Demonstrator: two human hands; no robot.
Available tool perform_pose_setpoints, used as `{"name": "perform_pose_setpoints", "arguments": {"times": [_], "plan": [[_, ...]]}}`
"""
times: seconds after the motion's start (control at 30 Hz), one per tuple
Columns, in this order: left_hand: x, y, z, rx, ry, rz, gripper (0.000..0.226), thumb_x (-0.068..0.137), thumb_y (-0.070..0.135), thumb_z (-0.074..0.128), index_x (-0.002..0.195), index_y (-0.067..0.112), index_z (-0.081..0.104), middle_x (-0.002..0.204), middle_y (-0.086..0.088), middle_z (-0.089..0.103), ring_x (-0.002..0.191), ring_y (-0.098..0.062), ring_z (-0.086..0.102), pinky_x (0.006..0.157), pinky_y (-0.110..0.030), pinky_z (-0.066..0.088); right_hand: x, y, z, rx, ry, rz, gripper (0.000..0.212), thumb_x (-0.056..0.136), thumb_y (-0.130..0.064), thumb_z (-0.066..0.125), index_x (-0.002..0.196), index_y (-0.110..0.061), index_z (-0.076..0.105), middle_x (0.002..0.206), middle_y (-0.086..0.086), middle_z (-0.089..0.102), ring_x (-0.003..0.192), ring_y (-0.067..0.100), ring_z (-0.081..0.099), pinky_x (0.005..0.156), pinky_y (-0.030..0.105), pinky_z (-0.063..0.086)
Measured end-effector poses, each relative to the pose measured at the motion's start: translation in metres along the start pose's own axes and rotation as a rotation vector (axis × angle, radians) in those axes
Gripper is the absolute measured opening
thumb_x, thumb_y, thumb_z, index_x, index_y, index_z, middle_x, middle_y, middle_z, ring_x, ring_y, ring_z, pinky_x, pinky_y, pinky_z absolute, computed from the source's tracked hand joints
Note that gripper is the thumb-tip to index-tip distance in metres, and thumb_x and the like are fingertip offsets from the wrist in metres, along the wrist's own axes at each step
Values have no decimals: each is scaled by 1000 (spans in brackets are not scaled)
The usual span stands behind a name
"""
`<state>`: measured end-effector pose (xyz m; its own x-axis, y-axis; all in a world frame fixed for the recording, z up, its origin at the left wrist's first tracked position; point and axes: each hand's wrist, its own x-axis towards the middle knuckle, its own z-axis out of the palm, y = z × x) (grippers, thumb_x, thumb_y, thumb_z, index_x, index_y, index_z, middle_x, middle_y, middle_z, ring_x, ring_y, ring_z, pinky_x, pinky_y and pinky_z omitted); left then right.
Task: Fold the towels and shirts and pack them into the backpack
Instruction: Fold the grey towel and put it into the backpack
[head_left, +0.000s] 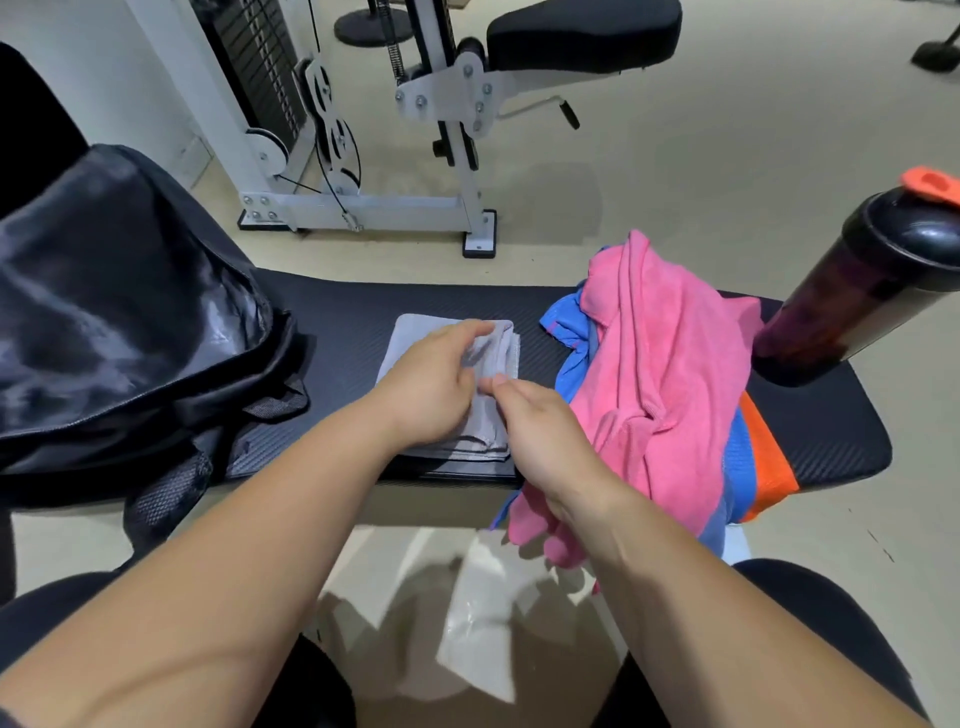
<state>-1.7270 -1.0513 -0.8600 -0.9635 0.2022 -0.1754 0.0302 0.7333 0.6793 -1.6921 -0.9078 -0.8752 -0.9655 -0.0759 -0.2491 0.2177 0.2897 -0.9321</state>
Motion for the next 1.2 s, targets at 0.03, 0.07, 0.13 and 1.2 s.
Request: {"name": "perform_pose_setpoints", "arguments": {"times": [0.03, 0.07, 0.13, 1.2], "plan": [[-2, -4, -3, 84, 89, 38, 51, 97, 7, 47, 146, 20, 46, 141, -12, 54, 127, -30, 53, 106, -37, 43, 0, 0, 0, -12, 19, -15, 42, 103, -26, 46, 103, 13, 60, 108, 24, 68, 99, 35, 60, 92, 43, 46], [-1, -9, -7, 207, 184, 81, 49, 96, 10, 50, 144, 18, 49, 143, -9, 52, 127, -30, 51, 105, -40, 43, 0, 1, 1, -14, 36, -29, 45, 102, -30, 48, 99, 14, 59, 96, 19, 71, 86, 33, 60, 85, 41, 47], [0, -15, -9, 465, 247, 115, 54, 96, 30, 56, 148, 19, 45, 153, -6, 42, 134, -33, 43, 109, -46, 37, 2, 4, 0, -15, 56, -21, 43, 98, -32, 51, 84, 8, 61, 74, 2, 58, 71, 17, 49, 72, 35, 41], [-26, -72, -28, 516, 110, -64, 85, 90, 70, 45, 156, 18, 30, 163, -9, 27, 148, -32, 26, 121, -48, 22, 47, -19, -7, -1397, -342, -246, 88, 86, -82, 31, 159, -35, 15, 156, 13, 26, 139, 35, 29, 110, 50, 30]]}}
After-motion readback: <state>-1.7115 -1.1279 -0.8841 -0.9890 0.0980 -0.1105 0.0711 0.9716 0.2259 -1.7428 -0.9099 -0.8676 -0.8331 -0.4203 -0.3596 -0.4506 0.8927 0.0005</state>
